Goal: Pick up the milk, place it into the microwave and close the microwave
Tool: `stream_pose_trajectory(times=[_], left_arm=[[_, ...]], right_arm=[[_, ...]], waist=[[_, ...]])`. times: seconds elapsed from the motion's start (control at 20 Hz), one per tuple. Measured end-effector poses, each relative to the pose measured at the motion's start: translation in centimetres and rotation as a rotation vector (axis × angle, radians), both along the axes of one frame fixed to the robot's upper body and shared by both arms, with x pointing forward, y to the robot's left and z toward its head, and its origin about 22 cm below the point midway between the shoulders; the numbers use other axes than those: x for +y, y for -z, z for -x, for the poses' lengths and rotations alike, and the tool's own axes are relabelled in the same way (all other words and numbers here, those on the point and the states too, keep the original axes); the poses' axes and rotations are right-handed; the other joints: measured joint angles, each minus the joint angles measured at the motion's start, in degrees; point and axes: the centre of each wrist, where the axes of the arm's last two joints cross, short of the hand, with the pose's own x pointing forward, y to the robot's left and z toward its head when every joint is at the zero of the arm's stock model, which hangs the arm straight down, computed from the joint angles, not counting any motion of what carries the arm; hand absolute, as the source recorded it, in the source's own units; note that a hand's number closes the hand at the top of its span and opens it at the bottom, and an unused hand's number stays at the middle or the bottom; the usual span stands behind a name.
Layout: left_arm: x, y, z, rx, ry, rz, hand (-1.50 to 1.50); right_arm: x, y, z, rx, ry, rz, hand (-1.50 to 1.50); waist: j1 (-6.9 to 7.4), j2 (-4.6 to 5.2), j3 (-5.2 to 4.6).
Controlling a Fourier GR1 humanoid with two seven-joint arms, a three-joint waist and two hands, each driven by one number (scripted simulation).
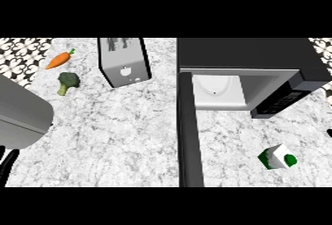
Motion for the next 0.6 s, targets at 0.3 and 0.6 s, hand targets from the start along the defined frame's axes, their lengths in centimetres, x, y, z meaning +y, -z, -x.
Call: stream_pose_trajectory(times=[0.3,0.6], left_arm=[[0.9,0.6,1.6,0.021,0.0,-0.022,-1.5],[1.4,1.0,2.5,0.026,0.004,-0.015,-1.5]], right_arm=[[-1.1,3.3,-0.9,0.045,0.092,0.031,-1.5],[-2.7,8.1,-1.1,0.114,0.146,0.07,-1.5]], waist=[[0.56,-0.02,0.04],[0.83,0.08,0.11]])
